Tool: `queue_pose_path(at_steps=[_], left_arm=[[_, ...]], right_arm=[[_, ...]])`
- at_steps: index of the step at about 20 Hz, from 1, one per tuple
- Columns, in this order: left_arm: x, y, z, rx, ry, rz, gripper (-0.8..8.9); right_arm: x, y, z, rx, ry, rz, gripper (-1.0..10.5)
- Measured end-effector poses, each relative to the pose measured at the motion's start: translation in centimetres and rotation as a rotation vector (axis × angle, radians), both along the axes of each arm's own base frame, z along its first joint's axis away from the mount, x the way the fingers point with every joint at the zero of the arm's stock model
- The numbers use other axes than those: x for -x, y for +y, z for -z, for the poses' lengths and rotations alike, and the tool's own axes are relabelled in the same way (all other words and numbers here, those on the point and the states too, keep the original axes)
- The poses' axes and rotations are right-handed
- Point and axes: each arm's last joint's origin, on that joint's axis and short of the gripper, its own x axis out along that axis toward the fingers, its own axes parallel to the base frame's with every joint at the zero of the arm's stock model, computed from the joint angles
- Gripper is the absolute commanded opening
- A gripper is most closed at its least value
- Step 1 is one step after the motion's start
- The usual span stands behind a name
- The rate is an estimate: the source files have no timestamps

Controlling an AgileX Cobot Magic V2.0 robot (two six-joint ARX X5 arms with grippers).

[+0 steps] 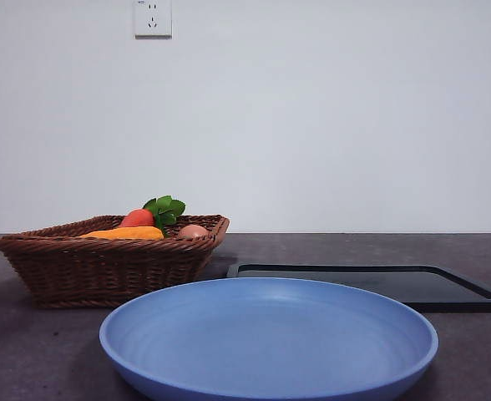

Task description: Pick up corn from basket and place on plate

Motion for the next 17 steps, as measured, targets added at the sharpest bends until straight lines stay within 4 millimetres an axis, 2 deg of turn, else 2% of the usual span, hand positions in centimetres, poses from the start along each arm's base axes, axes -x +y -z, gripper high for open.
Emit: queue_pose_path(at_steps=[1,7,13,17], left_arm=[[-0.1,0.0,0.0,0.0,-0.003,0.0,3.63],[-0.1,0.0,0.0,-0.001,-0.009,0.002,3.65],[-0.1,0.0,0.0,-0.001,-0.01,0.002,3.65],[-0.1,0.0,-0.1,-0.001,-0.016,0.002,3.65]], right_arm=[[-0.1,0.0,-0.1,-0.003,-0.007,0.003,2.5],[-1.3,0.2,0.2,-0.025,0.008,0.035,2.6],[-4.8,2.2,2.5,-0.009,0.13,-0.039,2.6],[-7.2,4.1,5.0,0.013,0.21,-0.1,2.6]])
